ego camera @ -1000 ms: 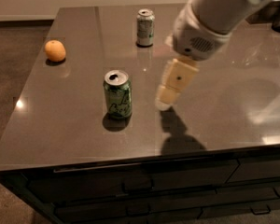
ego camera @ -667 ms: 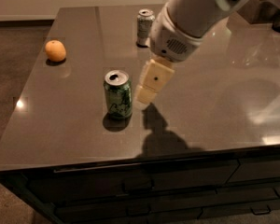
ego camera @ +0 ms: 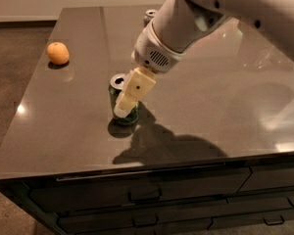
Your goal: Move green can near orange
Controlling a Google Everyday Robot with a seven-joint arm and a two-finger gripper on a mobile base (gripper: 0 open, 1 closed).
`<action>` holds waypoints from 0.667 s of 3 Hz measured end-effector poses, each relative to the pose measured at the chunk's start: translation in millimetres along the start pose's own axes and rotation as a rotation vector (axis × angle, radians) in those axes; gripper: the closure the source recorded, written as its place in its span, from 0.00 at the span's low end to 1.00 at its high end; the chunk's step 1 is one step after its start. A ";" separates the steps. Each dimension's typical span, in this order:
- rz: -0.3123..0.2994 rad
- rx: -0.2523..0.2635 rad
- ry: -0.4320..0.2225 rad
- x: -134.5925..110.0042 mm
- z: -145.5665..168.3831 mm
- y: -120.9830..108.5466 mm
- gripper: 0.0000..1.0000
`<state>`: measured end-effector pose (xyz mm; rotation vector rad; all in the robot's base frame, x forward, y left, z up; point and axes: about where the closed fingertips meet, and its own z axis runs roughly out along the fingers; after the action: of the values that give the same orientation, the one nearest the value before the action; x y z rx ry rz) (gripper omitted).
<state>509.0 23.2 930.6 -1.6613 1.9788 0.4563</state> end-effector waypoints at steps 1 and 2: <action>0.018 -0.028 -0.009 1.5 11.8 2.9 0.00; 0.042 -0.047 -0.003 10.3 19.7 4.6 0.18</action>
Offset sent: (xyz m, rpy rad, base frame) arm -0.0015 -0.0020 -0.0384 0.0177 0.1021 -0.0243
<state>506.6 26.7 908.4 -1.6489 2.0192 0.5242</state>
